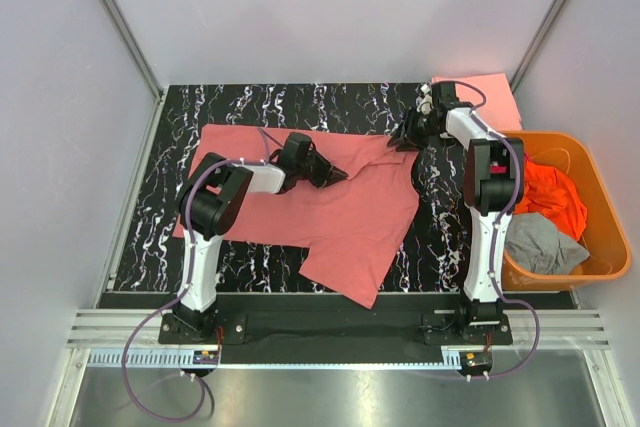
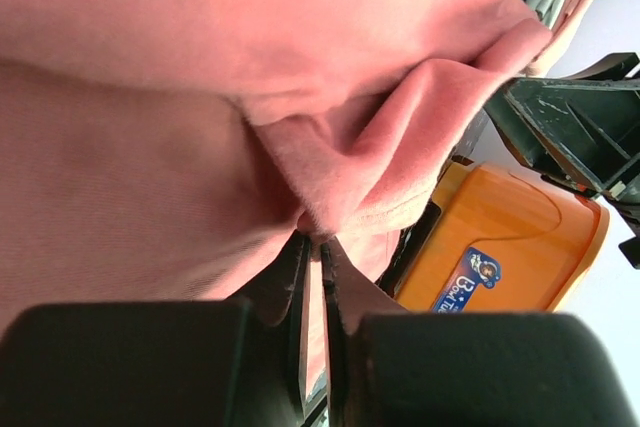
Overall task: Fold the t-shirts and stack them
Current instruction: Fold the tshirt
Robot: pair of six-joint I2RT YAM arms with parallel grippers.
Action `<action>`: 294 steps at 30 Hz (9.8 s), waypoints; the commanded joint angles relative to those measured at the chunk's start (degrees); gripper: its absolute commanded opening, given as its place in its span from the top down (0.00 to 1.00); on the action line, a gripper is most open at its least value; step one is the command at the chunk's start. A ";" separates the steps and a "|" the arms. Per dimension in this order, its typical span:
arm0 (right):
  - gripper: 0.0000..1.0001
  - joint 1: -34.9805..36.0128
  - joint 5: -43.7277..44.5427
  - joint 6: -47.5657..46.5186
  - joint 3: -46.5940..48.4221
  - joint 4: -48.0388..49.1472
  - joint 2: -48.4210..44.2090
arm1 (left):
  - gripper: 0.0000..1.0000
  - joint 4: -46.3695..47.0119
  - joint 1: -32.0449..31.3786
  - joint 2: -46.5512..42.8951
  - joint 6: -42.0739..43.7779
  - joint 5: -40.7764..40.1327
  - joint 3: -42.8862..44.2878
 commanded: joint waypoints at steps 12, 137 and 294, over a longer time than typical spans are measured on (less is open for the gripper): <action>0.78 -0.35 -3.52 1.66 5.11 0.00 2.68 | 0.97 -2.04 -0.12 -0.62 2.11 -0.06 3.72; 1.00 0.44 32.67 18.88 -0.86 5.10 -1.97 | 0.65 -24.81 43.12 1.49 26.28 9.70 14.09; 0.53 21.62 3.16 32.16 -79.79 9.31 -56.47 | 1.00 -46.34 58.41 -35.25 41.13 -8.49 -24.58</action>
